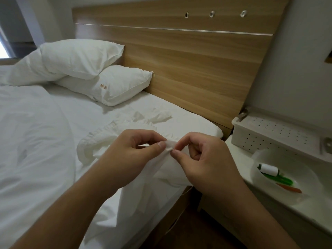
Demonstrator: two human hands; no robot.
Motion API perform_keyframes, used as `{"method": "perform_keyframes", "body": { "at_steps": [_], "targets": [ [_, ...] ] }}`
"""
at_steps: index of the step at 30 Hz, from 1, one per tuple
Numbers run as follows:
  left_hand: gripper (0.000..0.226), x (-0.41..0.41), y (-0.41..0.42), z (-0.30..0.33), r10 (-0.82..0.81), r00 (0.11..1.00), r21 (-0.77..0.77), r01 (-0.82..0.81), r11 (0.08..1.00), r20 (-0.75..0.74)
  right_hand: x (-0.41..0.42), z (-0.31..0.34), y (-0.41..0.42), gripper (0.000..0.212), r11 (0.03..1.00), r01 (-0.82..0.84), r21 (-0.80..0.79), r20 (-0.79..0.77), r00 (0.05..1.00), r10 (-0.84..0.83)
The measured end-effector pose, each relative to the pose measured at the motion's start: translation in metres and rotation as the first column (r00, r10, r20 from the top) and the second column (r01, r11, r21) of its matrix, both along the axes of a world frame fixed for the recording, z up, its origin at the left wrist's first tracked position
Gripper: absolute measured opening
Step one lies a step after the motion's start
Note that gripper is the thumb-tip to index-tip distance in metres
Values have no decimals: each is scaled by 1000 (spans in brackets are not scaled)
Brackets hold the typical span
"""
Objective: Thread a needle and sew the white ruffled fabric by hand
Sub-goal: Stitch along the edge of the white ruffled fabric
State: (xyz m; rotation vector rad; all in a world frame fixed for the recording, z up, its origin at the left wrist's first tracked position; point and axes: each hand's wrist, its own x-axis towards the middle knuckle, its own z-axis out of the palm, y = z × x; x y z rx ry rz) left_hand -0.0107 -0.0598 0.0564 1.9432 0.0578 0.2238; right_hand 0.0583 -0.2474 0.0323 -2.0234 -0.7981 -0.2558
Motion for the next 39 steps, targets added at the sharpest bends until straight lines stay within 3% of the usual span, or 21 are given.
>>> {"method": "perform_keyframes", "body": {
  "at_steps": [6,11,14,17,22,26,28,31,39],
  "targets": [
    [20,2,0,-1,38,999,5,-38,999,-10,4,5,-9,10,995,-53,87,-56,997,58],
    [20,1,0,0,45,999,-9,-45,999,-19,3,14,-17,9,989,-133,69,-136,981,141],
    [20,2,1,-1,66,998,-9,-66,998,-14,6,21,-21,9,980,-104,168,-336,929,156],
    [21,2,1,-1,63,998,-9,-63,998,-18,13,26,-19,29,974,22,225,-559,822,110],
    [20,2,2,-1,47,999,-25,-47,999,-12,6,25,-18,36,992,-58,111,-398,912,98],
    [21,2,2,-1,35,999,-36,-35,999,-5,0,28,-16,39,981,-183,70,-376,906,196],
    [20,2,3,-2,32,999,-29,-32,999,-2,-2,29,-13,28,975,-209,69,-406,887,219],
    [19,2,3,-2,21,1000,-27,-21,999,5,-3,27,-10,6,980,-167,110,-427,882,199],
    [20,1,3,-1,-5,1000,-38,5,999,15,-4,15,-1,15,992,-50,118,-241,967,77]
  ]
}}
